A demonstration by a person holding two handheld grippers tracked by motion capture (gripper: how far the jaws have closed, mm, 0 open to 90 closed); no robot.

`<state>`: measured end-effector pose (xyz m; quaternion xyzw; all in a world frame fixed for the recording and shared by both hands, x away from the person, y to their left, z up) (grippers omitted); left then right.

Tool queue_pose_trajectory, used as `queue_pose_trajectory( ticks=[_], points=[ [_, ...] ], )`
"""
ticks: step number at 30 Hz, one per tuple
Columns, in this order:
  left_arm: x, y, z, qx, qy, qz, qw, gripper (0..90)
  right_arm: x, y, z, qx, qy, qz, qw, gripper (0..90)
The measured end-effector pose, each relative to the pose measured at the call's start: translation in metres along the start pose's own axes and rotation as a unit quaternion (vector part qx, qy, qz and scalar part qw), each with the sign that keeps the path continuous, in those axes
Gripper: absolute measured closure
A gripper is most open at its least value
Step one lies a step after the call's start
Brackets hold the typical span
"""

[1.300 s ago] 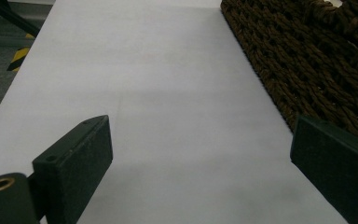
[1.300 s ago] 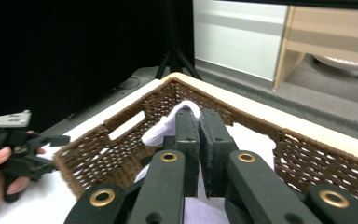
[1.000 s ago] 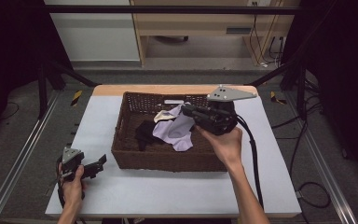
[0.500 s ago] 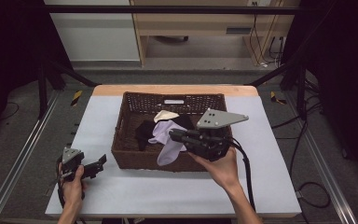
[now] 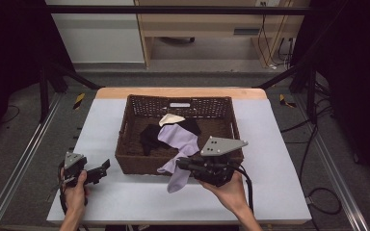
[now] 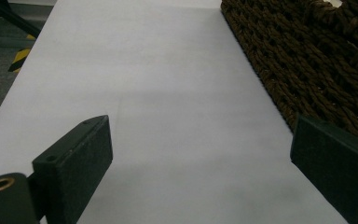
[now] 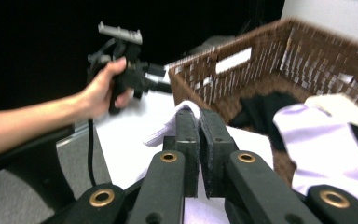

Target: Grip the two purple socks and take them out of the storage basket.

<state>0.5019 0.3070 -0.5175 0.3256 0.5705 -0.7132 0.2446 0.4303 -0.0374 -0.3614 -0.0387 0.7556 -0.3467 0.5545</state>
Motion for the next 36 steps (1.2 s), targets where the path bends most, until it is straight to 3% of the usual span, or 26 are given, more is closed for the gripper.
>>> queue_pose_trajectory(
  ticks=[10,21,30,36],
  points=[
    [0.000,0.000,0.000,0.000,0.000,0.000,1.0000,5.4,0.046,0.028,-0.002,-0.015,0.016,-0.047,0.9987,87.2],
    [0.000,0.000,0.000,0.000,0.001,0.000,1.0000,5.3,0.082,0.058,0.006,-0.002,0.028,-0.084,0.9960,87.1],
    [0.000,0.000,0.000,0.000,0.001,0.001,1.0000,5.3,0.093,0.074,0.004,-0.004,0.028,-0.096,0.9950,81.9],
    [0.000,0.000,0.000,0.000,0.001,0.000,1.0000,5.3,0.078,0.063,0.001,-0.013,0.027,-0.061,0.9977,74.0]
  ],
)
Point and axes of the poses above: each handheld gripper's, and its own axes: y roughly forward along the jaws, x roughly out of its underside, z roughly to its right, the point moved 7 cm from there along y, roughly forward along the jaws, and after that the axes turned 10 degrees about -z, right-handed, at the moved point
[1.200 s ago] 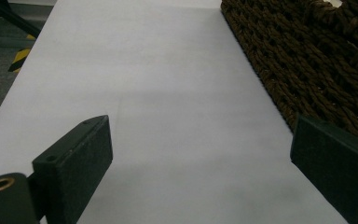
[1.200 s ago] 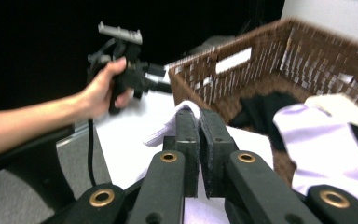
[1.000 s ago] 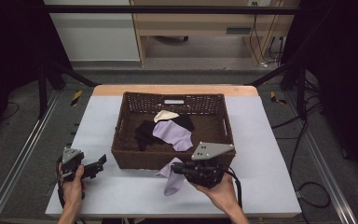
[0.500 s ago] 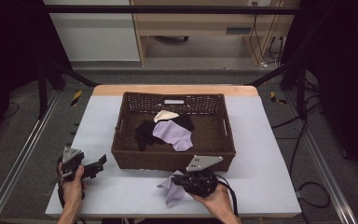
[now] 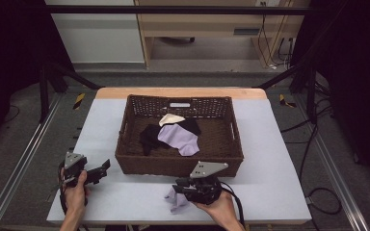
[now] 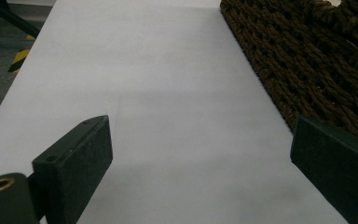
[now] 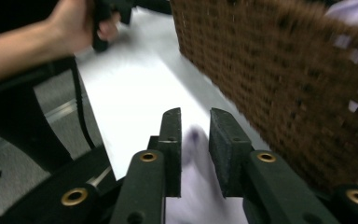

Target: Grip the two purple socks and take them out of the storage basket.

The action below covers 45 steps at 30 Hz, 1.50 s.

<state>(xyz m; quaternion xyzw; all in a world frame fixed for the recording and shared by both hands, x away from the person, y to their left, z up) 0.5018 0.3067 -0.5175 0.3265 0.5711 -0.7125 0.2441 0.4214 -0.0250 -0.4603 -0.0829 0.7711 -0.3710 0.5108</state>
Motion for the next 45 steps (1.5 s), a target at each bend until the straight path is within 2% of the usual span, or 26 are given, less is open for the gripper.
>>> queue_pose_trajectory(
  ticks=[4,10,13,19,23,27,33,38,45],
  points=[
    [0.000,0.000,0.000,0.001,0.000,0.000,1.0000,5.3,-0.016,-0.014,-0.003,-0.002,-0.001,0.023,0.9997,70.9],
    [0.000,0.000,0.000,0.001,0.000,0.000,1.0000,5.4,-0.043,-0.035,0.004,0.028,-0.003,0.061,0.9977,68.1],
    [0.000,0.000,0.000,0.002,0.000,0.000,1.0000,5.3,-0.058,-0.044,0.016,0.048,0.005,0.072,0.9962,65.8],
    [0.000,0.000,0.000,0.002,0.000,0.000,1.0000,5.3,-0.079,-0.057,0.035,0.062,0.025,0.096,0.9931,62.8],
    [0.000,0.000,0.000,0.002,0.000,0.000,1.0000,5.3,-0.095,-0.064,0.045,0.080,0.026,0.115,0.9898,59.0],
    [0.000,0.000,0.000,0.002,0.001,0.000,1.0000,5.4,-0.109,-0.066,0.056,0.120,0.016,0.123,0.9851,55.5],
    [0.000,0.000,0.000,0.002,0.001,0.000,1.0000,5.3,-0.126,-0.064,0.069,0.148,0.013,0.123,0.9813,54.9],
    [0.000,0.000,0.000,0.002,0.002,0.000,1.0000,5.3,-0.140,-0.055,0.085,0.167,0.024,0.120,0.9783,53.9],
    [0.000,0.000,0.000,0.003,0.001,0.000,1.0000,5.4,-0.152,-0.037,0.111,0.183,0.051,0.104,0.9763,53.5]
  ],
)
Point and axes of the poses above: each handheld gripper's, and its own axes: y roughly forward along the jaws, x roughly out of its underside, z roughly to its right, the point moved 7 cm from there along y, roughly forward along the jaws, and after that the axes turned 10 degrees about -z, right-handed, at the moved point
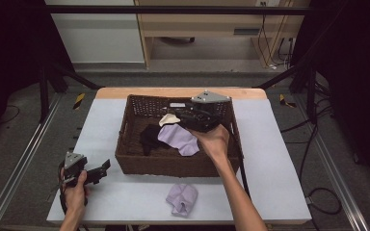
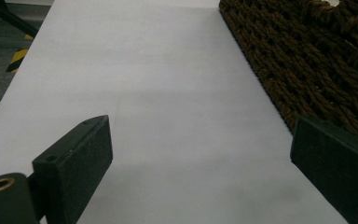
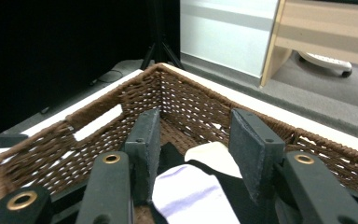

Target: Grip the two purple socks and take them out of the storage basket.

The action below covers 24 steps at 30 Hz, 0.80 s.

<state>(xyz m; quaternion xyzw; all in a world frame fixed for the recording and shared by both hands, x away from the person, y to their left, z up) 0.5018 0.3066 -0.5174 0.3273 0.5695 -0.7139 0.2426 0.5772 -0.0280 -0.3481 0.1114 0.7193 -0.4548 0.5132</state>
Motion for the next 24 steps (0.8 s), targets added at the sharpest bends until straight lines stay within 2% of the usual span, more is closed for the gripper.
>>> queue_pose_trajectory(
  ticks=[3,8,12,18,21,24],
  points=[
    [0.000,0.000,0.000,0.000,0.000,0.000,1.0000,5.4,-0.002,0.010,0.005,0.008,0.002,-0.008,0.9999,53.2],
    [0.000,0.000,0.000,0.002,0.000,-0.001,1.0000,5.4,-0.007,0.024,0.013,0.014,0.024,-0.004,0.9996,50.7],
    [0.000,0.000,0.000,0.001,0.000,0.000,1.0000,5.4,-0.007,0.035,0.018,0.025,0.028,-0.005,0.9993,49.0],
    [0.000,0.000,0.000,0.002,0.000,0.000,1.0000,5.4,0.003,0.054,0.027,0.051,0.033,-0.031,0.9977,45.5],
    [0.000,0.000,0.000,0.003,-0.001,0.000,1.0000,5.4,0.007,0.063,0.030,0.046,0.047,-0.040,0.9970,45.4],
    [0.000,0.000,0.000,0.003,-0.001,0.000,1.0000,5.4,0.012,0.072,0.027,0.042,0.041,-0.052,0.9969,45.3]
  ],
)
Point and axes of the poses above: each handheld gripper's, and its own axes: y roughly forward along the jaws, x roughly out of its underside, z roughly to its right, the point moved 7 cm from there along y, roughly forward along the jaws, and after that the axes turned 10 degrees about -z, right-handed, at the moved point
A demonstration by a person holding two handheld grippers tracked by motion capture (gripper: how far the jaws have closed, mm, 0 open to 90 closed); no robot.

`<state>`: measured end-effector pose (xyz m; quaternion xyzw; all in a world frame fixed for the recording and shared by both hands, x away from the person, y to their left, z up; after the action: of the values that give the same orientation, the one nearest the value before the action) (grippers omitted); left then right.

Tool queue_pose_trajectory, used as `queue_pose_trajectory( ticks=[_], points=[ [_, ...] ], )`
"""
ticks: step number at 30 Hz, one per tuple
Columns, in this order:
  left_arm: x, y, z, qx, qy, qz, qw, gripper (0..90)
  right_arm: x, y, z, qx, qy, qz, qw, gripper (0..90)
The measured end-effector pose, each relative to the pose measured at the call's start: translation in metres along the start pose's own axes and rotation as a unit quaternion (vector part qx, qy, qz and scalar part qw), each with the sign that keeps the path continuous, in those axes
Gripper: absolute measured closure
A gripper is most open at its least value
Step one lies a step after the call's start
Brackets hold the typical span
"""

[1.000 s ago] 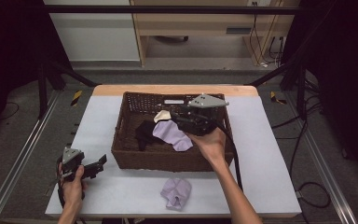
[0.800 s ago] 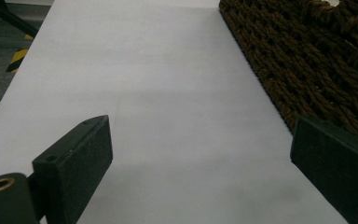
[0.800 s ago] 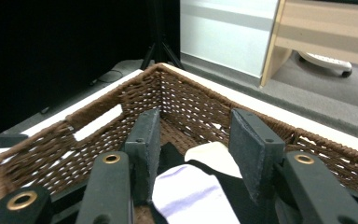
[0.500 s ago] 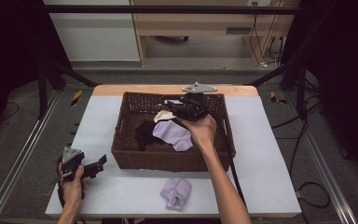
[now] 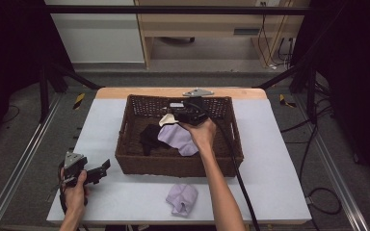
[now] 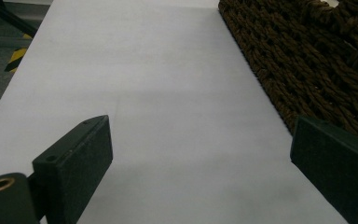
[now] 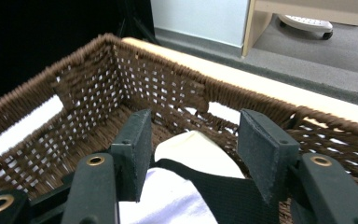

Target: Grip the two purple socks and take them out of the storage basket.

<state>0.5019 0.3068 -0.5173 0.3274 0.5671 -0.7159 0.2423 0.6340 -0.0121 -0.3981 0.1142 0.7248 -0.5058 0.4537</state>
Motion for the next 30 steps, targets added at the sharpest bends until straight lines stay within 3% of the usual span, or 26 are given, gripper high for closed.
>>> queue_pose_trajectory(
  ticks=[4,11,14,16,19,26,30],
  points=[
    [0.000,0.000,0.000,0.000,0.001,0.000,1.0000,5.4,0.008,0.011,-0.003,0.003,-0.016,-0.020,0.9997,45.6],
    [0.000,0.000,0.000,0.000,0.001,0.000,1.0000,5.4,0.021,0.020,0.007,0.001,0.014,-0.039,0.9991,45.2],
    [0.000,0.000,0.000,-0.001,0.000,0.000,1.0000,5.4,0.024,0.022,0.005,0.003,0.005,-0.047,0.9989,45.2],
    [0.000,0.000,0.000,0.000,0.001,0.001,1.0000,5.4,0.028,0.025,0.006,0.005,-0.001,-0.062,0.9980,45.3],
    [0.000,0.000,0.000,-0.001,0.001,0.000,1.0000,5.4,0.033,0.030,0.008,0.000,0.013,-0.086,0.9963,45.7],
    [0.000,0.000,0.000,-0.001,0.002,0.000,1.0000,5.4,0.040,0.037,0.010,0.008,0.009,-0.110,0.9939,46.3],
    [0.000,0.000,0.000,-0.001,0.001,0.000,1.0000,5.4,0.047,0.042,0.009,0.001,0.011,-0.140,0.9900,46.8]
  ],
)
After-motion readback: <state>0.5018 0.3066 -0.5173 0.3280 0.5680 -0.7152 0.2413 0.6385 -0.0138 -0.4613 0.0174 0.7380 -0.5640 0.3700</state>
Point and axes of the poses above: each handheld gripper's, and its own axes: y roughly forward along the jaws, x roughly out of its underside, z roughly to its right, the point moved 7 cm from there along y, roughly forward along the jaws, and after that the axes turned 10 degrees about -z, right-handed, at the moved point
